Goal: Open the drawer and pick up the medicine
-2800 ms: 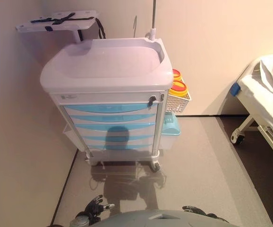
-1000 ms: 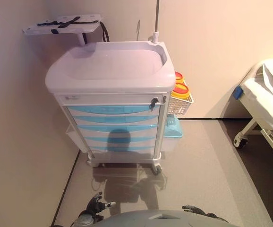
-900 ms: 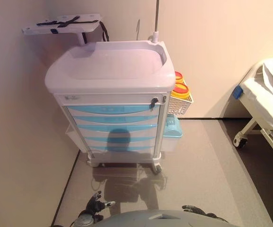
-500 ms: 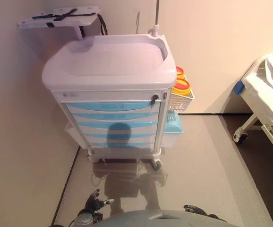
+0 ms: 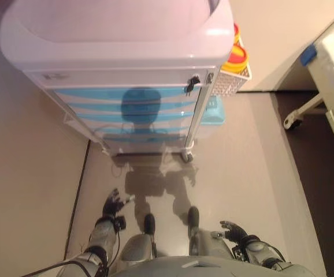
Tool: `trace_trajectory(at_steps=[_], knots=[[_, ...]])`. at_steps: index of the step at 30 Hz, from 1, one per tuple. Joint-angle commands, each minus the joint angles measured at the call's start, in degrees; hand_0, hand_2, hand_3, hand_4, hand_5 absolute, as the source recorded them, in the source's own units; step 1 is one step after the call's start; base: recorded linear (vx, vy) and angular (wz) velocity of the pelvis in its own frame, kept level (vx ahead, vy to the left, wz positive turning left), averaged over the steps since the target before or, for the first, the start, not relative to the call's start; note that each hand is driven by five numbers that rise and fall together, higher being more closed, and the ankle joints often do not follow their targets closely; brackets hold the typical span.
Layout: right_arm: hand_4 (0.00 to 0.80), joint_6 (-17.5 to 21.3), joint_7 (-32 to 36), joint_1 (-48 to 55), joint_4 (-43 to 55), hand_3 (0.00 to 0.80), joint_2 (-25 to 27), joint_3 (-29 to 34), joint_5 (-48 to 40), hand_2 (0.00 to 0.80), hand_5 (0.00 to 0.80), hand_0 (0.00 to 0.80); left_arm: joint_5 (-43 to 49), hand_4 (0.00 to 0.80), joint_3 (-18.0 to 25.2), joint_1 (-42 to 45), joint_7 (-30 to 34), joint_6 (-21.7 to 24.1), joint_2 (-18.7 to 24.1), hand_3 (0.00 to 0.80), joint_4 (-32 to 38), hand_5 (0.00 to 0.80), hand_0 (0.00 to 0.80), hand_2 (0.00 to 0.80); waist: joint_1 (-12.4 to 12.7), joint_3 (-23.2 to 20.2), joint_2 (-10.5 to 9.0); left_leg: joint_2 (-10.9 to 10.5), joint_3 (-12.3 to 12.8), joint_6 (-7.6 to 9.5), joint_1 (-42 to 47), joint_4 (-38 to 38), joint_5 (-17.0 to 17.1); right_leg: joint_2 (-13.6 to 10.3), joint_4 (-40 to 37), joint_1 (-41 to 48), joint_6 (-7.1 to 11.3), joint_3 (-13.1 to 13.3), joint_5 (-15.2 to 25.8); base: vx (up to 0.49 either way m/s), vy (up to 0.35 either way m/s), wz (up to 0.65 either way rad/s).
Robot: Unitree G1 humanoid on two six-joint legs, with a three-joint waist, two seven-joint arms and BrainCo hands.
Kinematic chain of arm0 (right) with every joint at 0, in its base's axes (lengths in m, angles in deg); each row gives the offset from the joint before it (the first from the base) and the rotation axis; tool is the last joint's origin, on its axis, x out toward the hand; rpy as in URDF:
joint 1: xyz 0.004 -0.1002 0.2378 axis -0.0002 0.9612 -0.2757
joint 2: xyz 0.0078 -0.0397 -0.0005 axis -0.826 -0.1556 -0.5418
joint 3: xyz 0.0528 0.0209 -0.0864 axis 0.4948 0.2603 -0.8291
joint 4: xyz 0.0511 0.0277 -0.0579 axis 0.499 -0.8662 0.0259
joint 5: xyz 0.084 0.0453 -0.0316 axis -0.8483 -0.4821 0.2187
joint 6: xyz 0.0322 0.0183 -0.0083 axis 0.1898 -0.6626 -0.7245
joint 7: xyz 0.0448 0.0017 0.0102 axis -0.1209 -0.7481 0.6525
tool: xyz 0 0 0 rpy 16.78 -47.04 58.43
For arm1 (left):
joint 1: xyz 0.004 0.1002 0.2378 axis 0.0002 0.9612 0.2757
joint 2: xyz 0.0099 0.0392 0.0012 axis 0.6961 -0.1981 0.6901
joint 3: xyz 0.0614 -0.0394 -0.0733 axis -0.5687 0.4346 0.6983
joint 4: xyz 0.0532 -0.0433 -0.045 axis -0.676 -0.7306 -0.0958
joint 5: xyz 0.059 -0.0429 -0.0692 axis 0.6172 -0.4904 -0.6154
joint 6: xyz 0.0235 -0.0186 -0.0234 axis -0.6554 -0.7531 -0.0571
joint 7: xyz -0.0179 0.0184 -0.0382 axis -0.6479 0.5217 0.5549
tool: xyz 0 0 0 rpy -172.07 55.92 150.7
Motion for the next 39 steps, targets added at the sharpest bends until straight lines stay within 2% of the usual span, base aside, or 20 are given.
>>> trace_trajectory(at_steps=[1, 6, 14, 20, 21, 22, 30, 36, 39], knots=[[0.0, -0.4, -1.6, 0.2, 2.6, 0.0, 0.2, -3.4, -2.3, 0.0, 0.0, 0.0, -9.1, 0.0, 2.3, -2.5, 5.3, 3.0, 1.0, 0.0, 5.2, 0.0, 0.0, 0.0, -0.7, 2.2, -1.47, -5.6, 3.3, 6.1, -10.1, 10.8, -3.6, -1.5, 6.5, -4.7, 1.86, 1.1, 0.0, -0.099, 0.069, -0.1], [0.0, -1.0, -2.4, -0.5, 5.4, 0.0, 2.4, -3.8, -4.7, 0.0, 0.0, 0.0, -22.4, 0.0, 1.4, -6.1, 13.1, 3.4, 2.6, 0.0, 14.9, 0.0, 0.0, 0.0, -2.1, 4.1, -1.67, -5.3, 4.2, 6.7, -18.2, 18.8, -5.8, -0.6, 12.8, -13.4, 0.92, 2.9, -1.4, -0.074, 0.064, -0.17], [0.0, -0.9, -1.6, 0.5, 7.5, 0.0, 4.0, -4.2, -5.7, 0.0, 0.0, 0.0, -40.6, 0.0, 2.5, -12.3, 27.9, 3.7, 3.1, 0.0, 23.4, 0.0, 0.0, 0.0, -4.2, 5.9, -3.1, -4.3, 4.7, 7.24, -26.5, 26.8, -8.9, 0.9, 17.9, -21.3, 0.06, 5.2, -1.6, -0.038, 0.022, -0.11], [0.0, 0.0, -0.4, 0.5, 7.2, 0.0, 4.8, -6.1, -6.0, 0.0, 0.0, 0.0, -49.0, 0.0, 3.7, -20.3, 31.6, 2.0, 6.4, 0.0, 23.4, 0.0, 0.0, 0.0, -6.1, 6.9, -4.13, -3.2, 5.5, 7.22, -28.9, 29.4, -9.8, 1.8, 18.7, -23.6, -0.13, 6.8, -0.9, -0.002, 0.014, -0.07], [0.0, 0.3, -0.2, 0.6, 7.1, 0.0, 4.9, -6.3, -6.0, 0.0, 0.0, 0.0, -49.7, 0.0, 3.9, -21.4, 31.9, 1.7, 7.0, 0.0, 23.1, 0.0, 0.0, 0.0, -6.2, 6.9, -3.97, -2.9, 5.0, 6.92, -28.3, 29.9, -11.8, 2.3, 19.2, -23.2, 0.15, 7.0, -2.3, 0.087, 0.017, -0.06], [0.0, 0.4, -0.1, 0.7, 7.3, 0.0, 4.9, -6.6, -6.2, 0.0, 0.0, 0.0, -50.4, 0.0, 4.1, -22.5, 32.0, 1.4, 7.5, 0.0, 22.8, 0.0, 0.0, 0.0, -6.4, 7.0, -4.18, -2.8, 5.2, 6.92, -28.5, 30.1, -11.9, 2.3, 19.1, -23.2, 0.14, 7.1, -2.2, 0.087, 0.012, -0.1], [0.0, 2.5, 0.5, 0.4, 7.0, 0.0, 4.9, -9.1, -7.0, 0.0, 0.0, 0.0, -56.4, 0.0, 5.2, -33.7, 34.6, -1.3, 14.5, 0.0, 16.3, 0.0, 0.0, 0.0, -8.1, 7.9, -6.14, -1.6, 6.0, 6.64, -30.6, 33.6, -13.9, 2.9, 18.0, -23.6, 0.26, 7.7, -1.6, 0.003, -0.018, -0.09], [0.0, 3.9, 1.2, 0.6, 6.6, 0.0, 5.1, -10.6, -7.5, 0.0, 0.0, 0.0, -62.3, 0.0, 4.7, -39.7, 43.4, -5.0, 18.0, 0.0, 16.3, 0.0, 0.0, 0.0, -8.5, 8.8, -7.09, -1.5, 6.2, 6.48, -30.9, 34.8, -14.8, 3.1, 16.9, -23.1, 0.33, 7.7, -1.2, 0.002, -0.003, -0.01], [0.0, 4.3, 1.6, 0.5, 6.3, 0.0, 5.0, -11.4, -7.8, 0.0, 0.0, 0.0, -66.5, 0.0, 4.5, -42.2, 44.2, -6.9, 19.0, 0.0, 17.3, 0.0, 0.0, 0.0, -8.6, 9.3, -7.59, -1.5, 6.2, 6.41, -30.9, 35.5, -15.2, 3.2, 16.8, -22.8, 0.4, 7.5, -1.1, 0.008, -0.011, 0.0]])
